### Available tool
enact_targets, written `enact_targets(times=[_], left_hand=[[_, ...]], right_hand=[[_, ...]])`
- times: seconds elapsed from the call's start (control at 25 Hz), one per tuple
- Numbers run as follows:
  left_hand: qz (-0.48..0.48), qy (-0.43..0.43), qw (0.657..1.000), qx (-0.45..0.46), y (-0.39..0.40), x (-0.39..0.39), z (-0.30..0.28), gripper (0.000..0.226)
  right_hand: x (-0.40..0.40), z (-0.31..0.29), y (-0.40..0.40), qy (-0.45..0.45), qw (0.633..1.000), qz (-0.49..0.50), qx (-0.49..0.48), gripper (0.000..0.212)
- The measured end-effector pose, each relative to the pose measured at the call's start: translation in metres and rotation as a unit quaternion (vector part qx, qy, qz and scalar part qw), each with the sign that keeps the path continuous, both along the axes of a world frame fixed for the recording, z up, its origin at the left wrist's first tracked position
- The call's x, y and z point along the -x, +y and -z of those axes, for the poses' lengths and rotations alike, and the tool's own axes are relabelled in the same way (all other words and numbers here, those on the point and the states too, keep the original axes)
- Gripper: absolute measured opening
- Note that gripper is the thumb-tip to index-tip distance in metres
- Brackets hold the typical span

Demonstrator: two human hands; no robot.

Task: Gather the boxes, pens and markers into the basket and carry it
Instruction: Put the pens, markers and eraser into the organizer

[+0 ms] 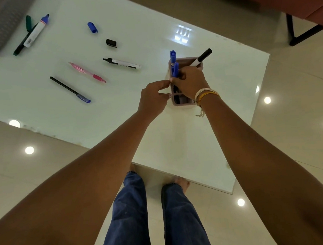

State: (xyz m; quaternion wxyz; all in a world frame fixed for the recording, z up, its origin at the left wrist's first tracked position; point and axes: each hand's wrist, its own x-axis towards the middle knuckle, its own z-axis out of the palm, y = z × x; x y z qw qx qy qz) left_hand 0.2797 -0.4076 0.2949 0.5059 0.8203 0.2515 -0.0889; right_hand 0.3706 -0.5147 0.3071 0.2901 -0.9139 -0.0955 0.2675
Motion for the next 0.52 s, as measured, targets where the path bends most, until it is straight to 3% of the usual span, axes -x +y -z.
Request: enact_targets(times=[0.24, 0.52], left_hand=[[-0.020, 0.013, 1.000, 0.019, -0.002, -0.001, -0.003, 0.042], [-0.015, 0.021, 0.999, 0.019, 0.005, 0.001, -0.003, 0.042]], right_hand=[[0.002, -0.006, -0.003, -0.147, 0.983, 0.087, -0.069, 0.022], [0.013, 0.000, 0.000, -0.142, 0.988, 0.032, -0.059, 0.017]])
